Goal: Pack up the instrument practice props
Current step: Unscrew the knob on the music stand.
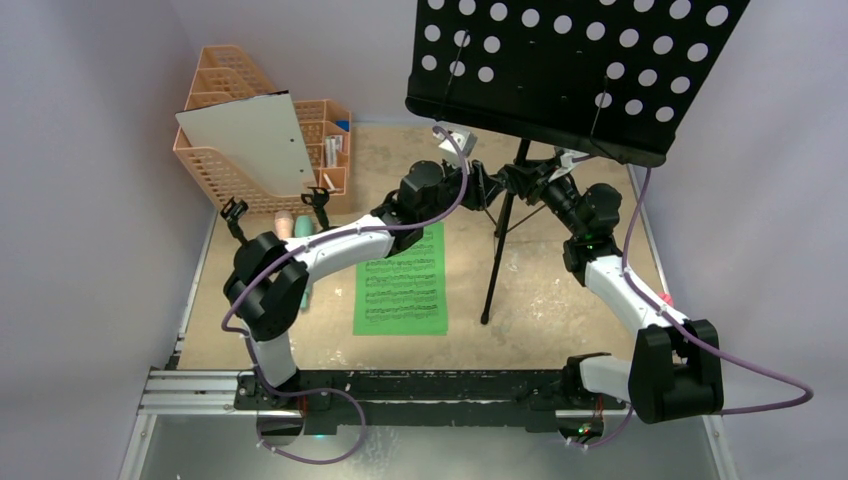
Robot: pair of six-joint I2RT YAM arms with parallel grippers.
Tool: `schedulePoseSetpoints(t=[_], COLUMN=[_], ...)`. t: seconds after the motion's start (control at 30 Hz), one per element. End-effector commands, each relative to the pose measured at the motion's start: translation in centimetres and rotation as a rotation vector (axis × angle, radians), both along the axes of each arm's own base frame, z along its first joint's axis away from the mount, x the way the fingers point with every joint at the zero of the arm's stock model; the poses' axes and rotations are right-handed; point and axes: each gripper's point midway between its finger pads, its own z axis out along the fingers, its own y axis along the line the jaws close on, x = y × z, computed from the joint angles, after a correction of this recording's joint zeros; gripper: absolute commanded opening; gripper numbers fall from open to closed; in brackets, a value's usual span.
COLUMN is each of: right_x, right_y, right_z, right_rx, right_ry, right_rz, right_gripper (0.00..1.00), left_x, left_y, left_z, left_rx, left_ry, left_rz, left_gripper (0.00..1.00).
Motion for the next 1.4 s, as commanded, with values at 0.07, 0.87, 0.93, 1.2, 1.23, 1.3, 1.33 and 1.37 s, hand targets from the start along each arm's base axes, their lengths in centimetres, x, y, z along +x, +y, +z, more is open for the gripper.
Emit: schedulePoseSetpoints(t=[0.07,0.87,0.93,1.2,1.23,1.3,1.33,1.37], right_x=[-0.7,-1.0,-1.0,-1.2,-1.2,-1.2,-1.2,-1.2], right_y=[0.8,0.9,0.9,1.0,0.9,1.0,1.0,1.0], right_z=[1.2,1.3,1.4,1.6,1.7,1.6,1.7,1.8], right_rx=[0.015,0.019,0.019,0.024,0.025,0.027,0.027,0.027], right_ry=[0.001,-0.001,-0.003,0.0,0.0,0.005,0.007,0.007], right_rz=[0.039,0.05,0.048,0.054,0.053,0.054,0.055,0.057], right_gripper=[0.0,0.0,0.0,0.0,0.0,0.0,0.0,0.0], left_x=[1.8,3.5,3.6,2.8,2.6,2.0,1.7,1.4], left_y=[0.7,1.5,2.1,5.2,5.5,6.1,6.3,6.4], left_z=[3.1,2.1,1.8,3.3,3.8,4.7,5.2,5.7], left_rx=[-0.03,-0.531,-0.492,-0.287,-0.276,-0.285,-0.291,-0.299], left_ry=[-0.089,0.587,0.561,0.224,0.166,0.058,-0.001,-0.053], left_rz=[0.042,0.033,0.066,0.102,0.097,0.081,0.067,0.055], left_gripper=[0.36,0.3,0.39,0.53,0.54,0.55,0.56,0.58])
